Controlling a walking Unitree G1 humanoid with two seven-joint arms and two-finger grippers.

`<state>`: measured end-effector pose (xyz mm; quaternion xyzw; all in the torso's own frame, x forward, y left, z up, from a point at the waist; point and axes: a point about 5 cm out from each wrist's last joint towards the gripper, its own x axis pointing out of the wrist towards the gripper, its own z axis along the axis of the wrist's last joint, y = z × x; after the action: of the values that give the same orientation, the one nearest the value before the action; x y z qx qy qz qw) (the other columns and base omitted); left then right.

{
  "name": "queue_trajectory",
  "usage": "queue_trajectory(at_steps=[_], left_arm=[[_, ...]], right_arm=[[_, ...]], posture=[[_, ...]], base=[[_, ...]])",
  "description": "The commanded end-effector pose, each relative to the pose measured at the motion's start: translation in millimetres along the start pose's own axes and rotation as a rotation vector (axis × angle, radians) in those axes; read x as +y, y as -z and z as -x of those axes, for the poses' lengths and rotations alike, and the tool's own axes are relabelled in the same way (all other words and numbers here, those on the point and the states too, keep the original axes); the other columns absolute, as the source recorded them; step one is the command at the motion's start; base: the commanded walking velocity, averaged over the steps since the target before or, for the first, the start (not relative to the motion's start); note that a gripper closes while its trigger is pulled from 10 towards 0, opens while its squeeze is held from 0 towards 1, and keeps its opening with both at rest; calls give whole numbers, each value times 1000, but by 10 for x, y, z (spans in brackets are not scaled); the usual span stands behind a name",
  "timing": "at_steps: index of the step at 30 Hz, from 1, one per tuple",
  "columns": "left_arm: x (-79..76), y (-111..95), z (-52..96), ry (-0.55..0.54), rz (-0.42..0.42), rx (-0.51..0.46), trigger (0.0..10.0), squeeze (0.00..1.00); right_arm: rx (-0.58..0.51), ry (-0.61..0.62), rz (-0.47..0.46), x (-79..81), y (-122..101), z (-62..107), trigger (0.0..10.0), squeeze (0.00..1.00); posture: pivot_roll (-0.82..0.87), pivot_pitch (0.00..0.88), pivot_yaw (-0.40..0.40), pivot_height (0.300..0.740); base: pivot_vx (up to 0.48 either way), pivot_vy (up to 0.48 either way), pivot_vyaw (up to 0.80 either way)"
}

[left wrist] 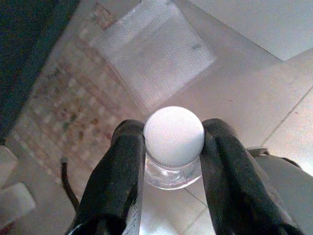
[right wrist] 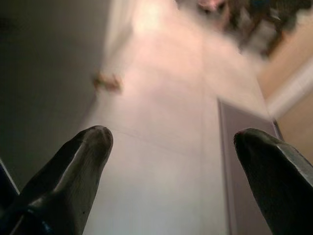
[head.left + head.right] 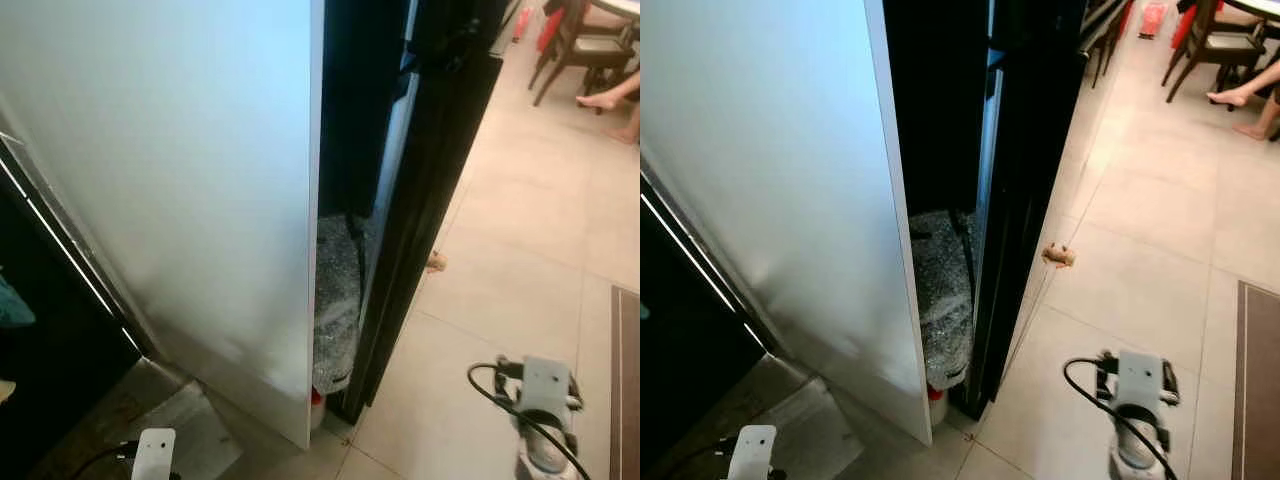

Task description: Restocking fridge

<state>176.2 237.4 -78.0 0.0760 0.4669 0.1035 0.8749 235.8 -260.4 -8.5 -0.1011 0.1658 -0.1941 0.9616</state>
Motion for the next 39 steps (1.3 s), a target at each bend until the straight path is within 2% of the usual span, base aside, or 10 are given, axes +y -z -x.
queue_trajectory(at_steps=[1,9,12,18,28,30,34,37,38,39], left_arm=[[11,42,6,4,-27,9,10000,0],[21,65,11,6,-37,9,10000,0],[37,68,12,5,-45,7,10000,0],[32,39,7,10,-57,-1,10000,0],[14,22,6,9,-50,-9,10000,0],[13,29,7,9,-48,-7,10000,0],[12,25,6,7,-40,-6,10000,0],[11,20,5,5,-37,-6,10000,0],[10,18,4,5,-37,-6,10000,0],[8,16,4,4,-35,-6,10000,0]], right_arm=[[-4,-21,-20,62,23,44,10000,0],[-318,-138,66,224,-457,111,10000,0],[-446,-330,55,527,-704,321,10000,0],[-542,-565,17,1010,-1028,552,10000,0],[-513,-575,60,1199,-1083,555,10000,0],[-491,-529,70,1191,-1142,481,10000,565],[-470,-451,85,1174,-1247,342,10000,804],[-448,-416,91,1180,-1283,256,10000,753],[-436,-416,84,1192,-1285,232,10000,263],[-433,-429,77,1214,-1297,212,10000,0]], posture=[[-101,0,15,722],[-108,0,10,722],[-123,0,15,722],[-120,0,12,722],[-120,0,9,722],[-120,0,10,722],[-113,0,9,722],[-112,0,8,722],[-111,0,8,722],[-108,0,7,722]], base=[[0,0,0],[0,0,0],[0,0,0],[0,0,0],[0,0,0],[0,0,0],[0,0,0],[0,0,0],[0,0,0],[0,0,0]])
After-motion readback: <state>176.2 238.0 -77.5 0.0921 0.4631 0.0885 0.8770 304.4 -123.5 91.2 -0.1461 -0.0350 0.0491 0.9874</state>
